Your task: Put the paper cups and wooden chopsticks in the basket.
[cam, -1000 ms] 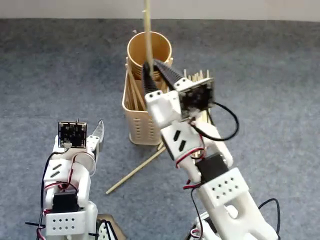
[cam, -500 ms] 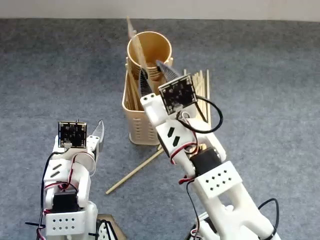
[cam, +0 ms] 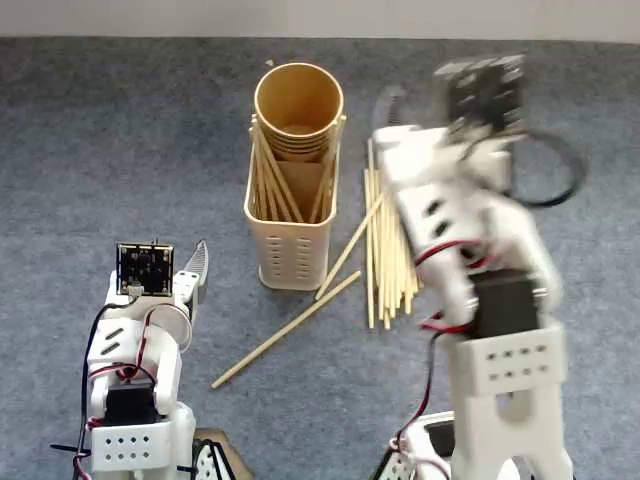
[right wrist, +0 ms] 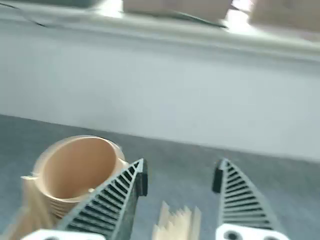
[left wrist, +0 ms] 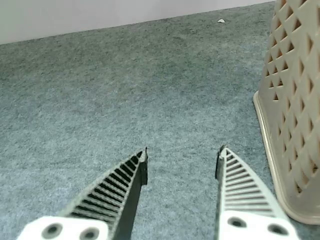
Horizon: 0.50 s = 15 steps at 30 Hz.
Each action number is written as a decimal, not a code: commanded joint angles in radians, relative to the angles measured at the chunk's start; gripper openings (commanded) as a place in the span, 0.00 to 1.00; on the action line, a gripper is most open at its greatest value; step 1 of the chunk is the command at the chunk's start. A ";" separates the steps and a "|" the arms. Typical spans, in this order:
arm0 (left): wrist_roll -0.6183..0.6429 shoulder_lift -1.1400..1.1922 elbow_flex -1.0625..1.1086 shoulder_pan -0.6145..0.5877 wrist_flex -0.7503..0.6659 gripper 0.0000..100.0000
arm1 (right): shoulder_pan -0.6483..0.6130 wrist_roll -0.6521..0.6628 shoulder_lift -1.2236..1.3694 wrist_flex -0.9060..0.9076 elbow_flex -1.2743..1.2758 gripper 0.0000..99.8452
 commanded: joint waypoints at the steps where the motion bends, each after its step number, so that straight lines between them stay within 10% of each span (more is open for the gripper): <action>1: -0.012 -0.005 0.019 0.010 -0.002 0.25 | 0.122 0.072 0.156 0.220 -0.084 0.07; 15: -0.012 -0.005 0.019 0.010 0.000 0.25 | 0.157 0.187 0.915 -0.061 0.041 0.22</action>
